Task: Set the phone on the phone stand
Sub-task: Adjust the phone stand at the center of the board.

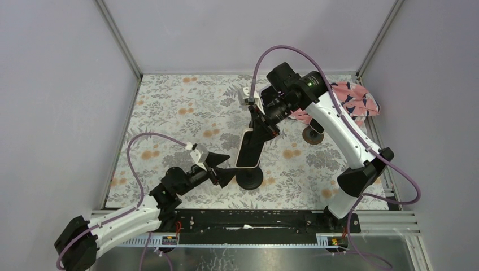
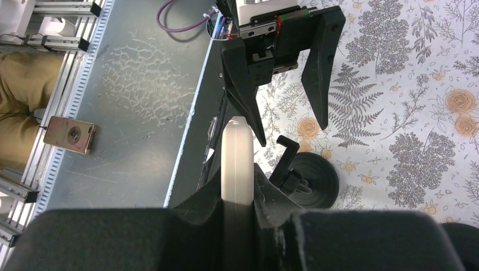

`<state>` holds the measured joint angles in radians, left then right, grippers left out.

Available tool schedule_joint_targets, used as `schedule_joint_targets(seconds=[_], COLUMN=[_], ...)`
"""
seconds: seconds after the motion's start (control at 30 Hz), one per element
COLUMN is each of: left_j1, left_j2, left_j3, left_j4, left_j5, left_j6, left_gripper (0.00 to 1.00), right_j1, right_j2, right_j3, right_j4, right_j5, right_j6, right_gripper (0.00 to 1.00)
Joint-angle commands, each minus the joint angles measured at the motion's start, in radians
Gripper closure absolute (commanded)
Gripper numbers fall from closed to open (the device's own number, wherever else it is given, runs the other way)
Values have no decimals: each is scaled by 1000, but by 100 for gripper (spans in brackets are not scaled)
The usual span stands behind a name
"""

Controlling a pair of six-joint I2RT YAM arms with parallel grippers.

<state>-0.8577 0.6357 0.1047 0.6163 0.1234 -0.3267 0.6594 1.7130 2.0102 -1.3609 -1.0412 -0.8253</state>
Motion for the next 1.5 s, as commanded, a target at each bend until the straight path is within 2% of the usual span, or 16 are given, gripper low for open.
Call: schedule_joint_targets(seconds=[0.0, 0.4, 0.6, 0.77, 0.97, 1.13, 1.23, 1.47], left_j1=[-7, -47, -76, -90, -103, -117, -131, -239], left_j2=[25, 4, 44, 75, 75, 78, 89, 130], left_j3=[37, 90, 110, 127, 139, 165, 185, 246], left_j4=[47, -1, 11, 4, -22, -67, -82, -140], left_j5=[-7, -94, -115, -120, -158, -178, -186, -329], left_j6=[-36, -97, -94, -91, -82, -70, -57, 7], left_gripper=[25, 44, 46, 57, 76, 89, 100, 100], right_j1=[8, 1, -8, -19, -32, -35, -35, -18], right_j2=[-58, -68, -74, -86, -96, -99, -102, -108], right_j3=[-5, -20, -22, -31, -35, -45, -57, -106], right_j4=[-4, 18, 24, 31, 37, 41, 47, 96], right_j5=[-27, 7, 9, 10, 13, 11, 6, -72], right_j6=[-2, 27, 34, 42, 51, 55, 60, 108], right_gripper=[100, 100, 100, 100, 100, 100, 100, 100])
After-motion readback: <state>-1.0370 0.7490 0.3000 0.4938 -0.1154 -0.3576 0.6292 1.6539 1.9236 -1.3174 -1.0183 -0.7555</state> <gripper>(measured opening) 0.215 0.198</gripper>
